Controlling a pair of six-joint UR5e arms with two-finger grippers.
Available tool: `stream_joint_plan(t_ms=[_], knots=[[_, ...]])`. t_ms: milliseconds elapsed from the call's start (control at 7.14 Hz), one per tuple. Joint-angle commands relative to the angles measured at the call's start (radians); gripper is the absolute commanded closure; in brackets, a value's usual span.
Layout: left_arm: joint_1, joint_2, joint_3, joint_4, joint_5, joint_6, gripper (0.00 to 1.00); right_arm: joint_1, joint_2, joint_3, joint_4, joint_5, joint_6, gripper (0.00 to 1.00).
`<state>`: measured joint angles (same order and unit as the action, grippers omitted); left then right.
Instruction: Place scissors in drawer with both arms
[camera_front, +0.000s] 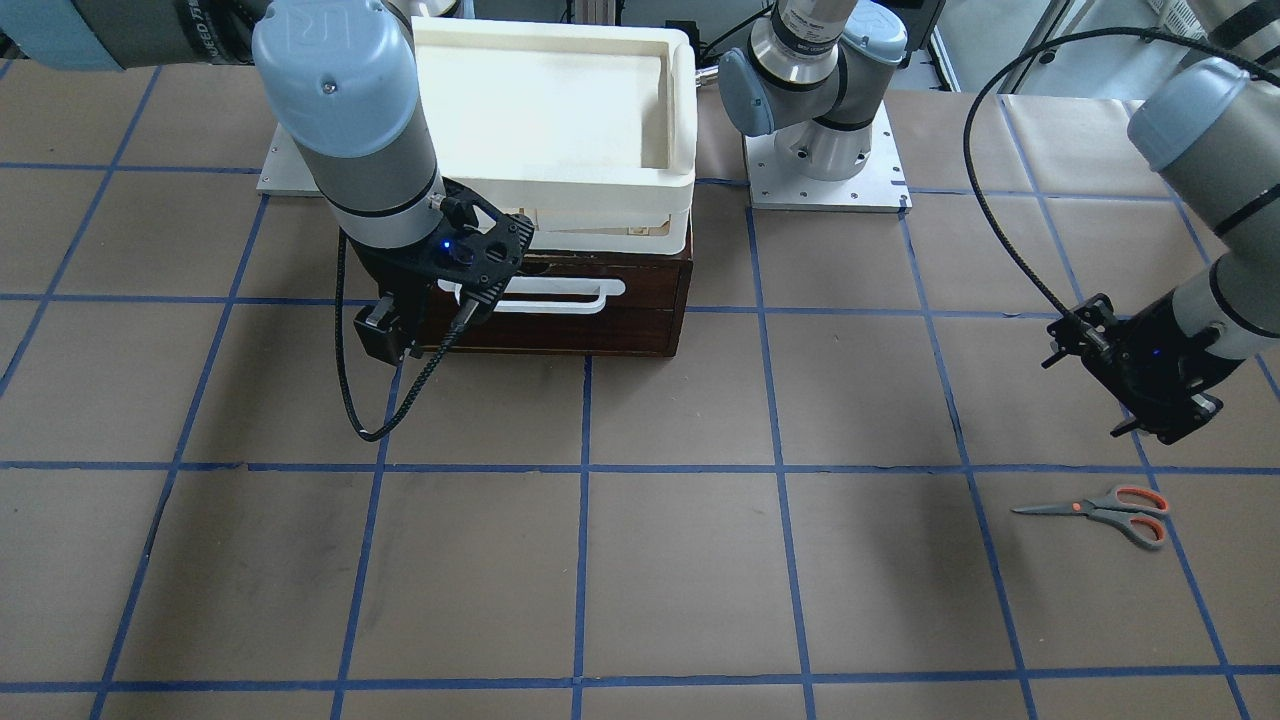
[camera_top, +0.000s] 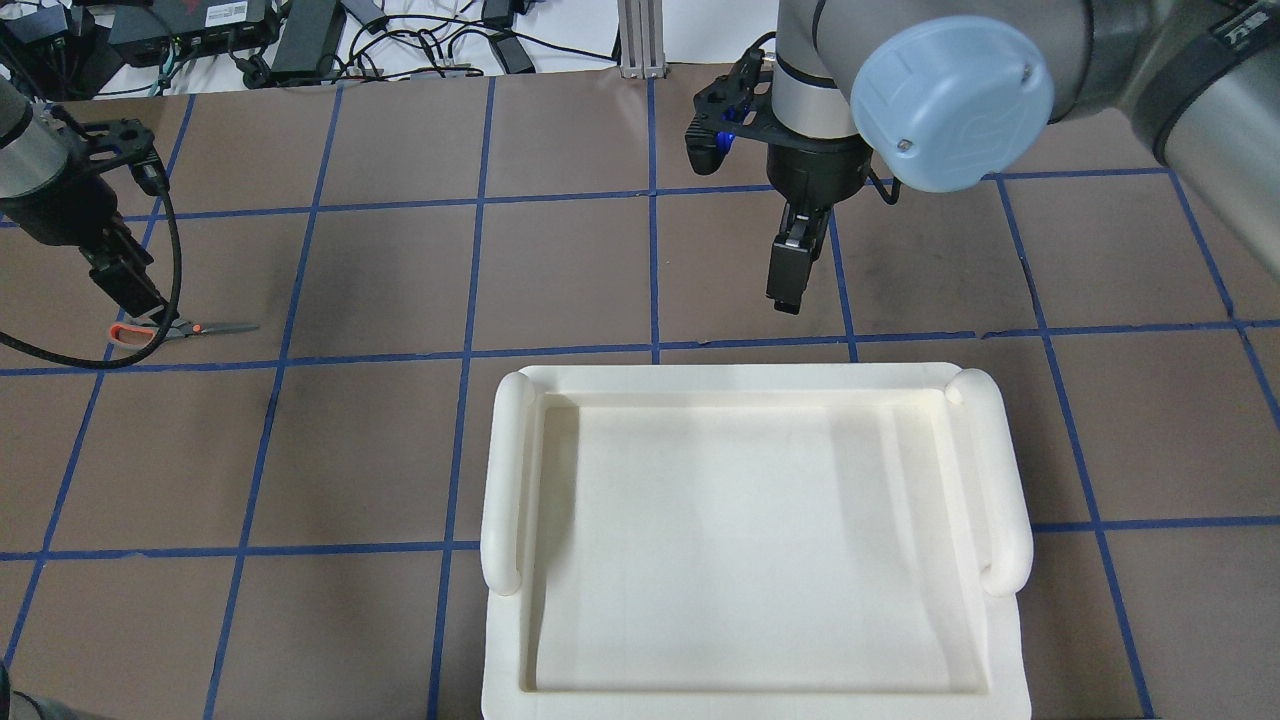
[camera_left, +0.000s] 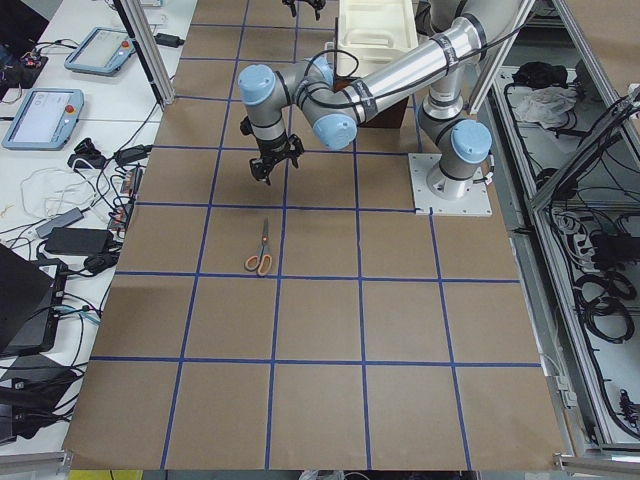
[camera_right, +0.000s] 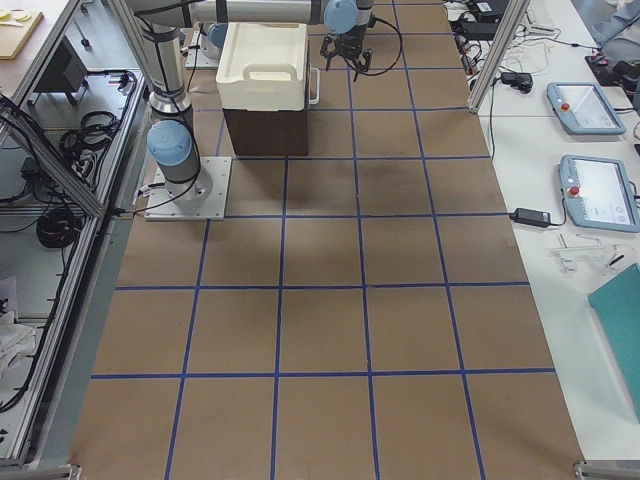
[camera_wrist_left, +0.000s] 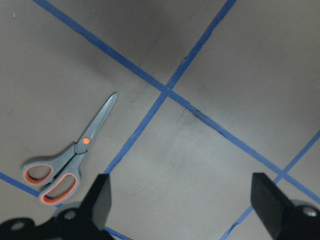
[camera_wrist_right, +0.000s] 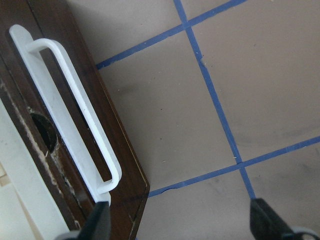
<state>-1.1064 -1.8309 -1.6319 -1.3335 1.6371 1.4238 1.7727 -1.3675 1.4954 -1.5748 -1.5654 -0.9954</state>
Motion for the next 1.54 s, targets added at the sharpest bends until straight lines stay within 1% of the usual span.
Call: stream_joint_plan(t_ms=[0,140,280,420,560,840,980,1120,1400], knots=[[0.028,-0.091,-0.003,0.145,0.033,0.174,0.0,-0.002,0.005,0.003,-0.053,0.051,-0.124,0.0],[0.069,-0.125,-0.017,0.221,0.029,0.237,0.0,-0.003,0.008,0.006,-0.051,0.051,-0.127,0.0],[0.104,-0.163,-0.034,0.285,0.02,0.291,0.0,0.002,0.008,0.034,-0.05,0.048,-0.12,0.0],[0.111,-0.194,-0.035,0.342,0.021,0.375,0.0,0.002,0.01,0.061,-0.059,0.051,-0.15,0.0],[0.109,-0.221,-0.036,0.385,0.018,0.401,0.0,0.023,0.014,0.066,-0.062,0.051,-0.204,0.0],[0.109,-0.264,-0.023,0.393,0.017,0.432,0.0,0.04,0.043,0.063,-0.059,0.05,-0.241,0.0],[0.109,-0.284,-0.023,0.442,-0.009,0.476,0.0,0.056,0.06,0.062,-0.065,0.048,-0.302,0.0],[0.109,-0.307,-0.023,0.464,-0.038,0.551,0.0,0.062,0.079,0.054,-0.101,0.05,-0.362,0.0],[0.109,-0.333,-0.023,0.464,-0.045,0.561,0.0,0.083,0.099,0.054,-0.1,0.053,-0.347,0.0]])
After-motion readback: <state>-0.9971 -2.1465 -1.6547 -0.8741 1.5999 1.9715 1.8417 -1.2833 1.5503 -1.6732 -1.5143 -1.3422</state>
